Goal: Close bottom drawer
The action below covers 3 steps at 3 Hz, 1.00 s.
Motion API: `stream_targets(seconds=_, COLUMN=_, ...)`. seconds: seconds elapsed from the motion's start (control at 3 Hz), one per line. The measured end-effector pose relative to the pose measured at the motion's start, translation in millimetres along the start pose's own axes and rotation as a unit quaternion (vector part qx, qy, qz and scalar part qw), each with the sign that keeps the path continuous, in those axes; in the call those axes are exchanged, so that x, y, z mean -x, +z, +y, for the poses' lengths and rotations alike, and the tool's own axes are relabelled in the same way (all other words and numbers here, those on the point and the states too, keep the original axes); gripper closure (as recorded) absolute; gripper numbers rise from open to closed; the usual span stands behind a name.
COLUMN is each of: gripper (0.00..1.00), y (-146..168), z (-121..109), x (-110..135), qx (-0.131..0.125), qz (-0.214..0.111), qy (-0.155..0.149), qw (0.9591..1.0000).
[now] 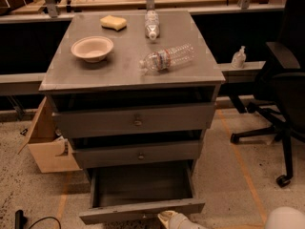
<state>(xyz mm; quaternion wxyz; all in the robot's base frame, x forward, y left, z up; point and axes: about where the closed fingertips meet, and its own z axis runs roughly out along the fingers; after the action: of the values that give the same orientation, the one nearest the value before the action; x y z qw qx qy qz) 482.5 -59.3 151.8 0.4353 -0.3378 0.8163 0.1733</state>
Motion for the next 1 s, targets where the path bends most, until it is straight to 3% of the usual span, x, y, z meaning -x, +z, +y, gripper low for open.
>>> stream_targets(seconds=1.0, gripper=1.0, y=15.4, z=0.7, x=14.0, qx=0.003, qz=-0.016, qy=-0.014, qw=0.9998)
